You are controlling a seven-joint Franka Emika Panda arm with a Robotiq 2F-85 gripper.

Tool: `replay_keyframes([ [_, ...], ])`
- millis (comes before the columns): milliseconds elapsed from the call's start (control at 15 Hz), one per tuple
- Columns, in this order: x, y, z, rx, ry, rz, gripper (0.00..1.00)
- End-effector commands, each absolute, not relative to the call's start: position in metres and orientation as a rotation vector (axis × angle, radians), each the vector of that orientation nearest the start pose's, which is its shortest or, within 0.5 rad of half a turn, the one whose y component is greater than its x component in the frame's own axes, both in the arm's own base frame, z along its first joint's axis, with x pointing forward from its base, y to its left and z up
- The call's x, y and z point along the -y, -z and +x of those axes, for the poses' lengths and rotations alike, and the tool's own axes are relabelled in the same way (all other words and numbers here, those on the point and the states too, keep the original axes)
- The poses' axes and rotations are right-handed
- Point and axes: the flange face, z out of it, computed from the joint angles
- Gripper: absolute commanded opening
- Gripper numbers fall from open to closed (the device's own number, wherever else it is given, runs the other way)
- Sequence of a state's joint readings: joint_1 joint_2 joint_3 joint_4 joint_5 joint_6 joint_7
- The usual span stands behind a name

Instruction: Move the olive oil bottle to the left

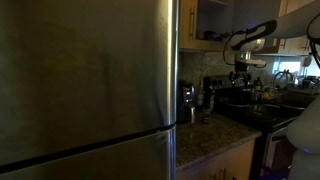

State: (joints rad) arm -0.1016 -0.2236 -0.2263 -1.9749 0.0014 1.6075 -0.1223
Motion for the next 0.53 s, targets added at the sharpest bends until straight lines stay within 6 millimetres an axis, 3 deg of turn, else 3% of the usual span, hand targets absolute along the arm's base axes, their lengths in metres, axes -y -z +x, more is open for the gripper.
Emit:
replay_keyframes([
  [0, 0.161, -0.551, 0.448, -0.300, -0.206, -3.037, 1.00],
  [133, 0.160, -0.544, 0.455, -0.282, -0.122, -3.046, 1.00],
  [333, 0.164, -0.562, 0.463, -0.347, 0.068, -3.094, 1.00],
  [467, 0.172, -0.586, 0.441, -0.379, -0.123, -2.947, 1.00],
])
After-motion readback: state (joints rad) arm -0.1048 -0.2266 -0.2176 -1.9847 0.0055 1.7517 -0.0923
